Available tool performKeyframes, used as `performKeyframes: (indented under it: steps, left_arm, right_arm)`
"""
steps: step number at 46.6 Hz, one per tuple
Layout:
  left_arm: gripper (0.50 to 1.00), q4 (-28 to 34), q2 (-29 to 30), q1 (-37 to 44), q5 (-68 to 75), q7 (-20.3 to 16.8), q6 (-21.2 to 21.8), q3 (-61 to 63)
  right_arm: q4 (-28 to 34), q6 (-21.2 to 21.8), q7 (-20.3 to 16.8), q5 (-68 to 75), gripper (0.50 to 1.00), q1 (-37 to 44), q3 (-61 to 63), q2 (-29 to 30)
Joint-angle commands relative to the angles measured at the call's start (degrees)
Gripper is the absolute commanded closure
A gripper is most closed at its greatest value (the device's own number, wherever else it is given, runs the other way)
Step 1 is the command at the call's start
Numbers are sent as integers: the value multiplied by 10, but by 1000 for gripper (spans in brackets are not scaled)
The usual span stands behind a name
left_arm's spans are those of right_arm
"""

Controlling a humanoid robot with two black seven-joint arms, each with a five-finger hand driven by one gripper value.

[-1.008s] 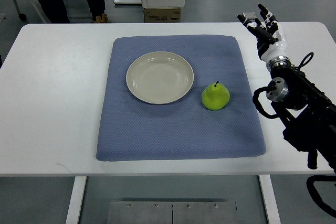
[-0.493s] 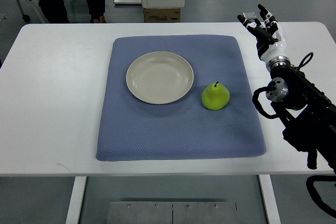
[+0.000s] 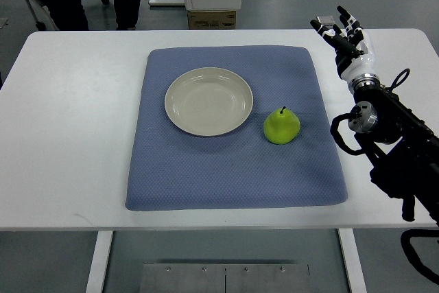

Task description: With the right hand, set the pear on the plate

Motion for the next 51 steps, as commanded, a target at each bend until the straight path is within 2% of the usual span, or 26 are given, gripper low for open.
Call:
performKeyframes:
  steps: [1,17,27,39,46,51]
  left_arm:
    - [500,0,0,0,0,0,0,0]
    - [500,0,0,0,0,0,0,0]
    - [500,0,0,0,0,0,0,0]
    - [500,0,0,0,0,0,0,0]
    - [500,0,0,0,0,0,0,0]
    - [500,0,0,0,0,0,0,0]
  right_arm:
    - [1,0,0,0,500,0,-1,0]
    - [3,3,3,0,500,0,-2,0]
    - [4,44,4,0,500,2,-19,-15]
    - [16,62,11,-1,500,6,-60,-37]
    - [36,104,58,-1,500,6,-141,-76]
    - [54,111,93,-2,500,8,-203,-100]
